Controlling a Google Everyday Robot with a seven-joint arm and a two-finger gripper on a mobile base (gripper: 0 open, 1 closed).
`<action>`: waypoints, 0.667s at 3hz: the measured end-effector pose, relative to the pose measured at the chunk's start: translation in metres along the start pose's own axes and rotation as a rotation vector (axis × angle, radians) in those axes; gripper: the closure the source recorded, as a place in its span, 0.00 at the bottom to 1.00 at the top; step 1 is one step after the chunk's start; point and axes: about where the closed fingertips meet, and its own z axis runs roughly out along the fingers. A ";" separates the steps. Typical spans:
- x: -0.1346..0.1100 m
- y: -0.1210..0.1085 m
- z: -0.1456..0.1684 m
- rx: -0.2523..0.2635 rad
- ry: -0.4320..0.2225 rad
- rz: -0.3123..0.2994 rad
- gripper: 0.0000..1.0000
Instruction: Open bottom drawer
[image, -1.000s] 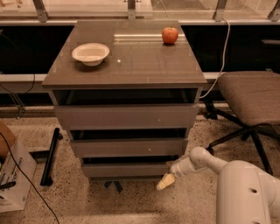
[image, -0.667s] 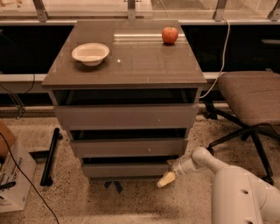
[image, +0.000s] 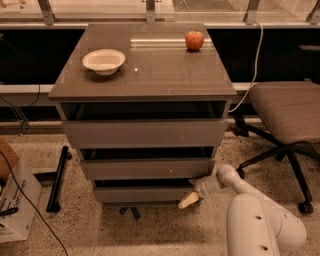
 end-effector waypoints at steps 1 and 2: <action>0.002 0.011 0.012 -0.052 0.029 -0.005 0.18; 0.009 0.027 0.010 -0.087 0.077 0.002 0.42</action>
Offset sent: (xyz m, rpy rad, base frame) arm -0.1362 0.0457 -0.0176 -0.0433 0.2848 0.2115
